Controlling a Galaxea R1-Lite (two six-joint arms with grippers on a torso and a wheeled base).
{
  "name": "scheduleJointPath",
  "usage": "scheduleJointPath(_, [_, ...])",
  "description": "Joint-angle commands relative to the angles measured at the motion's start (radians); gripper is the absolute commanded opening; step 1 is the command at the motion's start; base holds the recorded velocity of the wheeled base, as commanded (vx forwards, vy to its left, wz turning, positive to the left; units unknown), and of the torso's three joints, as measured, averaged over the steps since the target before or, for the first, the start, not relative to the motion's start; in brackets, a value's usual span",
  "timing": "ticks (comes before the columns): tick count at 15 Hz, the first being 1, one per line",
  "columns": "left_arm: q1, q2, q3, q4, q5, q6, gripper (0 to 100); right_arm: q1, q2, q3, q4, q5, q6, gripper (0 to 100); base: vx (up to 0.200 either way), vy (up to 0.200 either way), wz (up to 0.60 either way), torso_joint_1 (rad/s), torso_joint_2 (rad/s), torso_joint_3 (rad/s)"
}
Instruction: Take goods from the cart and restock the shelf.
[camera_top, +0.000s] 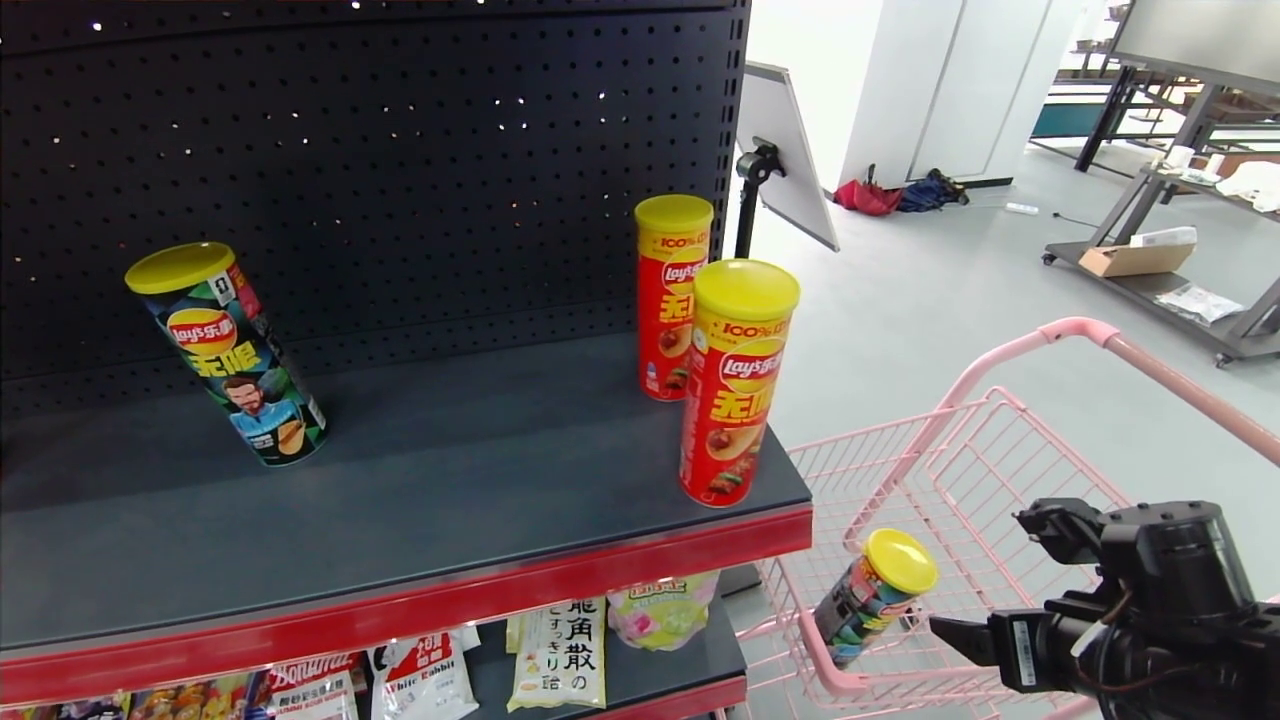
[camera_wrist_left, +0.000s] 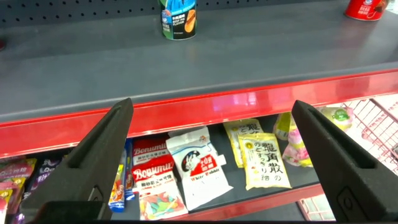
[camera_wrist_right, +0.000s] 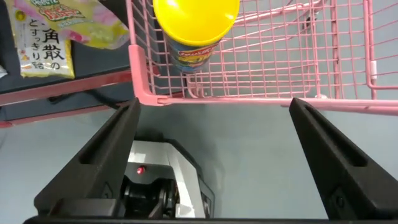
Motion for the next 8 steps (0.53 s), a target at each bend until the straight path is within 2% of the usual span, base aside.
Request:
scheduleJointPath(1, [0.0, 0.001, 0.0, 0.0, 0.001, 0.0, 100, 0.01, 0.002, -0.003, 0.0, 0.0, 0.0, 100, 0.0, 0.0, 0.0, -0.139, 0.33, 0.188])
scheduleJointPath(8, [0.0, 0.001, 0.0, 0.0, 0.001, 0.0, 100, 0.036, -0.001, -0.023, 0.0, 0.0, -0.002, 100, 0.0, 0.0, 0.0, -0.143, 0.36, 0.219])
